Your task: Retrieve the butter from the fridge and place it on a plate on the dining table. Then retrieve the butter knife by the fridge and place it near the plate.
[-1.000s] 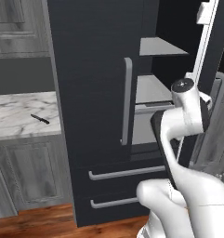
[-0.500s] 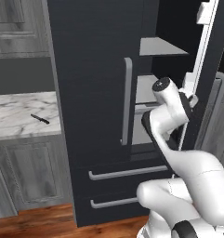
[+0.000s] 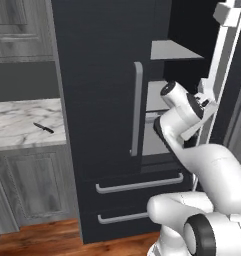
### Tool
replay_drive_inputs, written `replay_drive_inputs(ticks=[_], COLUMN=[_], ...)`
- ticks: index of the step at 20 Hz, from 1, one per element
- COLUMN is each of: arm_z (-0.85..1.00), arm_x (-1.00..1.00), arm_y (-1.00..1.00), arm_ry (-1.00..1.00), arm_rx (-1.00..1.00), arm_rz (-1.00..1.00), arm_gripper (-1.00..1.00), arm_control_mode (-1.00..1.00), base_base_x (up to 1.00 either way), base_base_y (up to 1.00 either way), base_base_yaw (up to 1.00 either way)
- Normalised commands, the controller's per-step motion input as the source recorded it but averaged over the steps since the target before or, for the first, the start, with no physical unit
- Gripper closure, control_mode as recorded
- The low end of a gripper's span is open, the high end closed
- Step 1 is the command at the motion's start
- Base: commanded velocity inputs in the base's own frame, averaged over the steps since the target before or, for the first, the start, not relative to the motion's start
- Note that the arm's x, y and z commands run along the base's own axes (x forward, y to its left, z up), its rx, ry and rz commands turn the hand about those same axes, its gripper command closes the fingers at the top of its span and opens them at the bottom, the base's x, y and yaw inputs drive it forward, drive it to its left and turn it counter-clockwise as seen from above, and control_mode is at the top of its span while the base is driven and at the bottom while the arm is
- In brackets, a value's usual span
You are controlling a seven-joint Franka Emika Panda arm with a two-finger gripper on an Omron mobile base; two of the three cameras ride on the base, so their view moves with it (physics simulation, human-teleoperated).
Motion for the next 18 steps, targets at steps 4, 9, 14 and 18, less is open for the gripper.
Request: replay_drive_inputs(ticks=[4,9,14,18], arm_z=[-0.04,0.0,-0.02,-0.06], arm_x=[-0.34,-0.48,0.17,0.98], arm_y=[-1.0,-0.81,1.0,0.83], arm_ry=[0.0,0.0,-0.18,-0.1], arm_rx=[0.01,0.04,0.02,0.45], arm_rz=[-0.16,-0.17,-0.15,-0.13], arm_gripper=[-1.0,-1.0,-1.0,-1.0], arm_control_mode=[-1.0,-1.0,-1.0,-1.0], base_base_x=[0.0,0.0,0.0,0.0], base_base_y=[0.0,0.0,0.0,0.0], base_base_yaw=[0.0,0.0,0.0,0.0])
